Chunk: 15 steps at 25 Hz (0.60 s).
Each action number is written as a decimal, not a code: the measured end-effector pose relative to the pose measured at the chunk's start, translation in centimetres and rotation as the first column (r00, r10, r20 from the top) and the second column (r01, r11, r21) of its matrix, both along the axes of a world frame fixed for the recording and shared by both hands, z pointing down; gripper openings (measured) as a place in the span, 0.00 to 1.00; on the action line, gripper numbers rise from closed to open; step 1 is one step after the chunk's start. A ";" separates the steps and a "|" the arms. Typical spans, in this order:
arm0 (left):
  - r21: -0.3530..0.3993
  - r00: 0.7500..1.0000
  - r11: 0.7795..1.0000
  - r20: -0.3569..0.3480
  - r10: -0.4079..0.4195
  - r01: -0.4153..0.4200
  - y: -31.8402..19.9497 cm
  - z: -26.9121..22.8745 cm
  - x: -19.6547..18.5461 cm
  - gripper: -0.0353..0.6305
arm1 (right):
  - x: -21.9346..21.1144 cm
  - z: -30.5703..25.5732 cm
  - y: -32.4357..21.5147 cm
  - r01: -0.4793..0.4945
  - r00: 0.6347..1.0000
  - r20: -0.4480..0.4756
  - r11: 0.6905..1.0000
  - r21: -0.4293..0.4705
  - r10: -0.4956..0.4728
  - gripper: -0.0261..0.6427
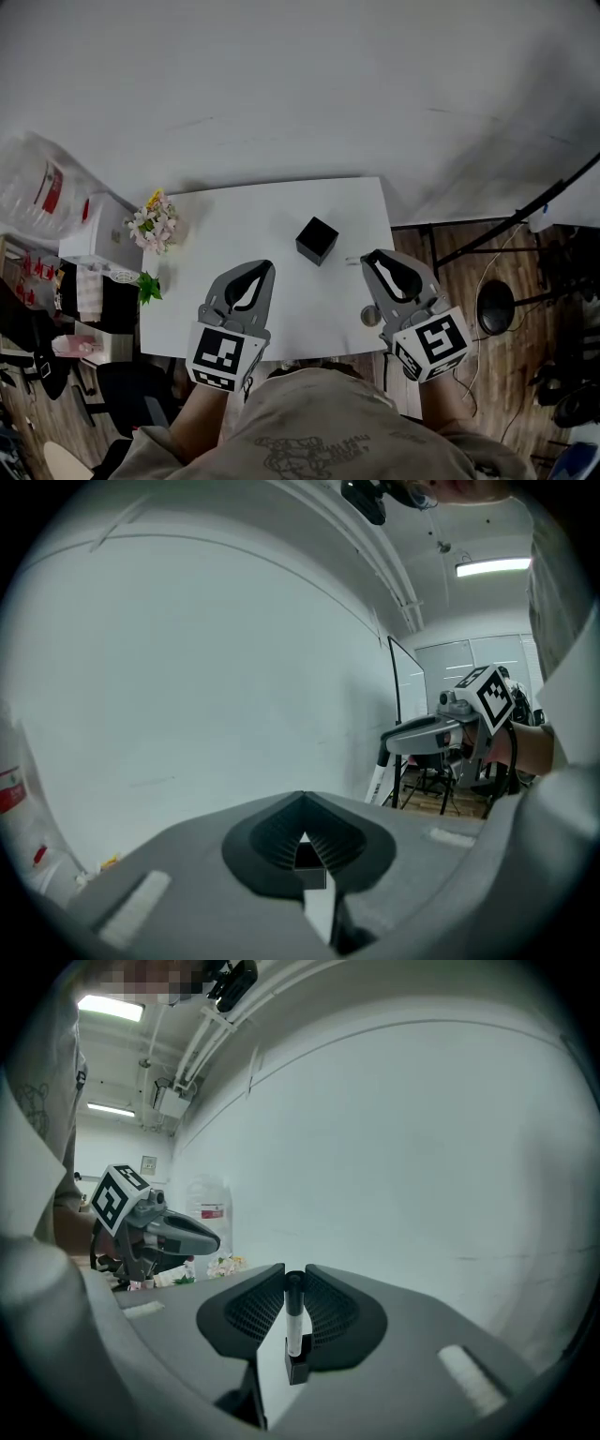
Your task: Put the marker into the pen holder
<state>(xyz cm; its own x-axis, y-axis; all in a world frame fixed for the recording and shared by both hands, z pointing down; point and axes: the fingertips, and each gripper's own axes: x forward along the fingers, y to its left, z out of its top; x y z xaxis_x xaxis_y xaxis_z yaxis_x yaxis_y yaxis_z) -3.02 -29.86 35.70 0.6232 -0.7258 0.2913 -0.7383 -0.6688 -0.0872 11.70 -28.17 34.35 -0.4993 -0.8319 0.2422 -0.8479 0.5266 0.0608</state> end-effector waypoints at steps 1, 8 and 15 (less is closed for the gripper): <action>-0.003 1.000 1.000 0.000 0.000 0.000 -0.1 0.1 -0.1 0.05 | -0.1 0.1 -0.1 -0.003 1.000 0.000 1.000 -0.002 0.003 0.18; -0.023 1.000 1.000 -0.005 -0.002 0.002 -0.9 1.2 -0.8 0.05 | -0.5 1.0 -1.2 -0.020 1.000 -0.003 1.000 -0.018 0.020 0.18; -0.039 1.000 0.999 -0.008 -0.021 0.020 -2.3 2.3 -1.2 0.05 | -0.7 1.6 -3.6 -0.024 1.000 -0.001 1.000 -0.018 0.024 0.18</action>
